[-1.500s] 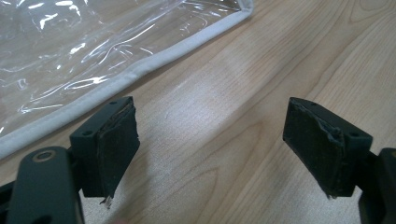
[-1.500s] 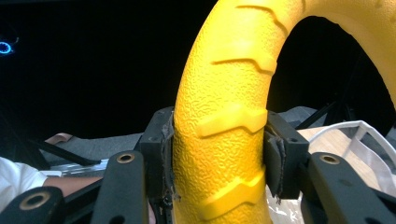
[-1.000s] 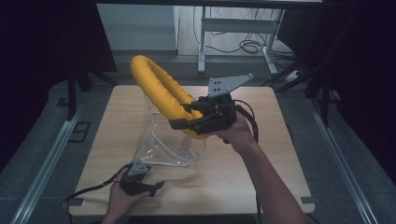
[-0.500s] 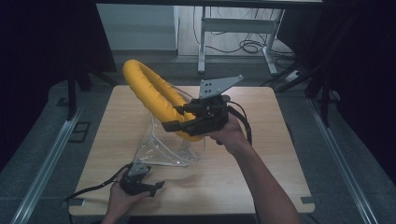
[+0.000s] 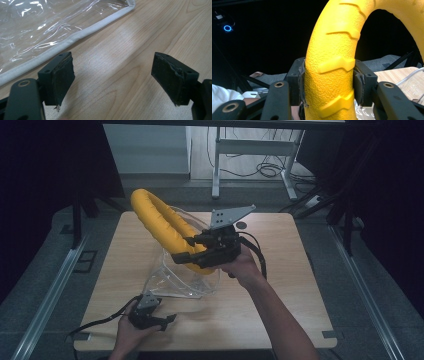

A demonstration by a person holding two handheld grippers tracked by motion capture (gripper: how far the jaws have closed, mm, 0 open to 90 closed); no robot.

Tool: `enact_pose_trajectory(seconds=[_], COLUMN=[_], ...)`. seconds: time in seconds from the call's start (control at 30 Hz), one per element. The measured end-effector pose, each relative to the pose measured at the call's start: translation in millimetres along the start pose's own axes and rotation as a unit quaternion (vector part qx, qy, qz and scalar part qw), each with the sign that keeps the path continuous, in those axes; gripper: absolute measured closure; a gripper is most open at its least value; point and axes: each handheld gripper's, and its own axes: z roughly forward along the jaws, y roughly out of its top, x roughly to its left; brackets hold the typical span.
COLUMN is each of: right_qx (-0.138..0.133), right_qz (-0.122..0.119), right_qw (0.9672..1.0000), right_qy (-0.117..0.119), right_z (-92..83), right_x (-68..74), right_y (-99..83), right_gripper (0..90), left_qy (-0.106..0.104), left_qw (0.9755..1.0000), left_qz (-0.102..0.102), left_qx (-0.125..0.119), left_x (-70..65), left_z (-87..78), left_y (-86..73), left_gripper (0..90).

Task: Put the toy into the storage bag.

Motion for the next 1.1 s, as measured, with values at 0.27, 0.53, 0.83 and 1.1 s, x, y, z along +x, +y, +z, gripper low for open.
enact_pose_trajectory(seconds=[0.27, 0.53, 0.83, 1.1], right_qx=[-0.005, -0.007, -0.01, -0.014], right_qz=[0.011, 0.02, 0.035, 0.049], right_qw=[0.9999, 0.9998, 0.9993, 0.9987], right_qy=[0.002, -0.001, -0.002, -0.006], right_z=[3.4, 6.4, 11.0, 13.6], right_x=[-4.8, -11.1, -19.6, -26.8], right_y=[-10.0, -18.2, -32.5, -41.9], right_gripper=[51.0, 51.0, 51.0, 51.0], left_qy=[0.001, 0.001, 0.0, 0.002], left_qw=[1.0, 1.0, 1.0, 1.0], left_qz=[0.001, -0.003, 0.0, -0.001], left_qx=[0.001, -0.001, 0.0, -0.003], left_x=[-0.1, -0.5, -0.2, -0.3], left_z=[0.2, 0.7, -0.1, -0.5], left_y=[-0.1, -0.1, -0.1, 0.2], left_gripper=[18.3, 18.3, 18.3, 18.3])
